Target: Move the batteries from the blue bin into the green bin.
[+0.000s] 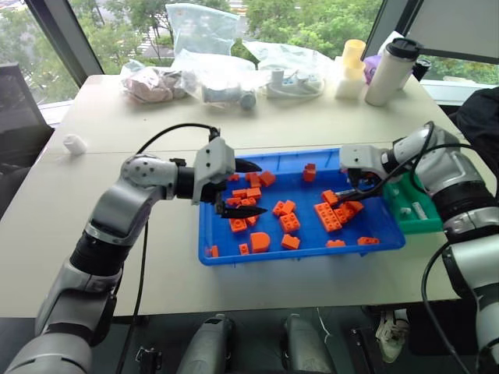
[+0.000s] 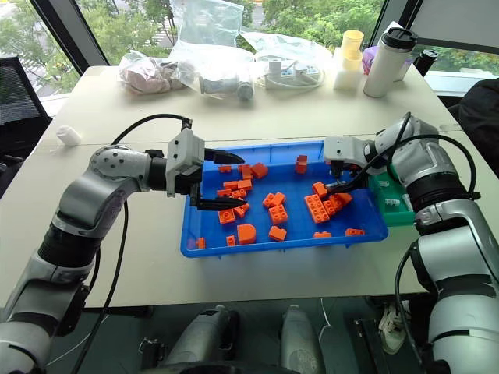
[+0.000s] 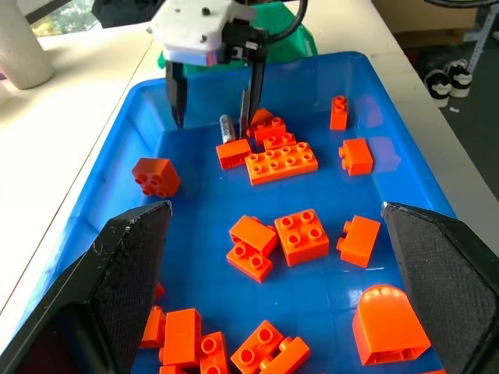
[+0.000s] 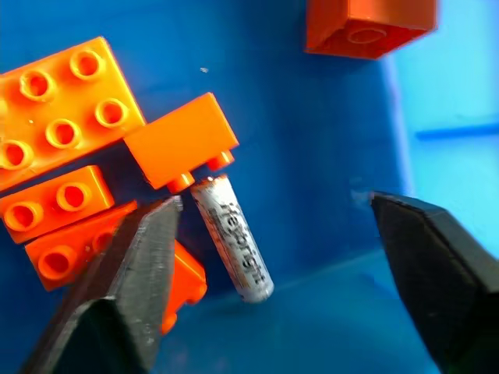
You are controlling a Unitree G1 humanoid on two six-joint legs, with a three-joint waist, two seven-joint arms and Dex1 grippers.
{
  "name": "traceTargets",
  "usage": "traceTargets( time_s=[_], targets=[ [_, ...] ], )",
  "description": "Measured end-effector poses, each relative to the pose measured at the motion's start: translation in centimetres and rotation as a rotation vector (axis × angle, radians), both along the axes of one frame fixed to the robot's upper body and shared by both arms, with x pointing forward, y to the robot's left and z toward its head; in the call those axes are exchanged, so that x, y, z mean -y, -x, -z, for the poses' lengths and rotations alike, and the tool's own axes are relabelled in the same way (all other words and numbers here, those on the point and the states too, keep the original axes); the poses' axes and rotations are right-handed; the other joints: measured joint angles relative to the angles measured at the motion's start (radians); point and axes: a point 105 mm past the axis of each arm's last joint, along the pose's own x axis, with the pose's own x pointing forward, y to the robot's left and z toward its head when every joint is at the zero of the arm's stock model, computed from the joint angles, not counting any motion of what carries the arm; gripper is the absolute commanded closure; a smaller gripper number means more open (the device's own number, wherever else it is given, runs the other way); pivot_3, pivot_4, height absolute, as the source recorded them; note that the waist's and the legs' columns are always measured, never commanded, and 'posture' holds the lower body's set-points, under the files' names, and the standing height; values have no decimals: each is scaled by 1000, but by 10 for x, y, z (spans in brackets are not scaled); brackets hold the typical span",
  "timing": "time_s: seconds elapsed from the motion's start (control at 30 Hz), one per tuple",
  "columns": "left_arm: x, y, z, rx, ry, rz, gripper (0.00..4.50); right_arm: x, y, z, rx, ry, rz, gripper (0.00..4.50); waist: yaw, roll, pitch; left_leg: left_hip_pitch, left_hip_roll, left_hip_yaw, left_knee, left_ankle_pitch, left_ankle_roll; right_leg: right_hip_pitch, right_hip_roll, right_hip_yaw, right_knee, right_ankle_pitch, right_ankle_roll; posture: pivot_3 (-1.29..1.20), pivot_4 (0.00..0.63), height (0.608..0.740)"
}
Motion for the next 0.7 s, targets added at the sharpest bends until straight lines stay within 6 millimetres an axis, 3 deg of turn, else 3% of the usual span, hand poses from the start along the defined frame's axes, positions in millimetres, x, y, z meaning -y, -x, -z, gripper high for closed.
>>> traceTargets(
  time_s=[0.17, 0.5, 0.6, 0.7],
  targets=[
    [2, -1, -1, 4, 10, -10, 0, 0, 6, 5, -47, 85, -62, 4418, -2, 0, 0, 0, 0, 0, 0, 0, 0, 0, 0, 0, 0, 0, 0, 0, 150, 740],
    [3, -2, -1, 8, 17, -16, 0, -11, 9, -3, -41, 69, -88, 4476, -3, 0, 0, 0, 0, 0, 0, 0, 0, -1, 0, 0, 1, 0, 0, 0, 150, 740],
    [3, -2, -1, 8, 19, -18, 0, -12, 2, -28, 43, -83, -5, 4476, -1, 0, 0, 0, 0, 0, 0, 0, 0, -1, 0, 0, 1, 0, 0, 0, 150, 740],
    [4, -4, -5, 10, 56, -29, 0, -6, -5, -75, 196, -344, 112, 4476, 2, 0, 0, 0, 0, -1, 0, 0, 0, -1, -1, 0, 0, 0, 0, 0, 150, 740]
  ],
)
